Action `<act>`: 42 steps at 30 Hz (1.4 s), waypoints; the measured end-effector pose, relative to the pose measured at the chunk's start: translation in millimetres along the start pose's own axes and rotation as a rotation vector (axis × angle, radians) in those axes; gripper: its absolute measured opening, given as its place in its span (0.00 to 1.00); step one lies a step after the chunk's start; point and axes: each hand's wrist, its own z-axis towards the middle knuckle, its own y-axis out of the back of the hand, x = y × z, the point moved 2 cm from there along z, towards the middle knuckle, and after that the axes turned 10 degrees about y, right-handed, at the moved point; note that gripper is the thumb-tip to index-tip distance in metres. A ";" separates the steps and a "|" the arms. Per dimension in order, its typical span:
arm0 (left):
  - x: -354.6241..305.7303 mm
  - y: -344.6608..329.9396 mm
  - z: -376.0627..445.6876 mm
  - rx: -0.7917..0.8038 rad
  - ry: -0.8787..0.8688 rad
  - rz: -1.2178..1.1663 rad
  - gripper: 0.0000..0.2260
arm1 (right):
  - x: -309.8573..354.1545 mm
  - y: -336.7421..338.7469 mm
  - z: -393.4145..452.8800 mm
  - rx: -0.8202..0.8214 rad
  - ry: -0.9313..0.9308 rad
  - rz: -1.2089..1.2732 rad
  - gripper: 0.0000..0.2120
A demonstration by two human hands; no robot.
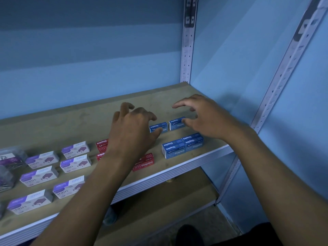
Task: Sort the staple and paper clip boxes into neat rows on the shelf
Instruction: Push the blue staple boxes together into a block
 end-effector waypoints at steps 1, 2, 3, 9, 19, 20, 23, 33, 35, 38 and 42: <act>0.6 -2.0 1.3 0.018 0.009 0.006 0.20 | -1.0 -3.4 2.6 0.008 0.008 -0.012 0.22; 1.1 -3.8 2.4 0.035 0.018 0.013 0.20 | -2.2 -6.9 5.4 0.016 0.015 -0.023 0.21; 1.5 -5.2 3.3 0.046 0.024 0.020 0.21 | -3.1 -9.8 7.6 0.025 0.021 -0.033 0.21; 2.6 -10.5 7.5 0.082 0.045 0.042 0.17 | -6.4 -21.3 15.0 0.056 0.034 -0.060 0.15; -2.7 -11.5 6.8 0.033 0.093 -0.017 0.11 | -9.0 -22.6 15.9 -0.009 0.019 -0.041 0.12; -3.2 -10.7 6.3 0.018 0.087 -0.025 0.11 | -8.4 -21.2 15.2 -0.010 0.020 -0.042 0.12; -5.6 -5.5 5.2 -0.034 0.070 -0.061 0.10 | -5.4 -15.4 13.7 -0.022 0.031 -0.047 0.12; -10.7 12.0 -8.5 -0.100 0.016 -0.141 0.09 | 10.2 7.8 -2.8 -0.039 0.063 -0.050 0.11; -11.4 13.3 -11.1 -0.090 0.010 -0.150 0.09 | 12.3 11.4 -6.7 -0.028 0.063 -0.056 0.11; -11.9 13.0 -13.9 -0.072 0.012 -0.146 0.09 | 14.6 14.2 -10.3 0.001 0.051 -0.065 0.11; -13.7 12.2 -18.1 -0.053 -0.001 -0.140 0.09 | 15.2 14.7 -13.5 0.040 0.033 -0.068 0.11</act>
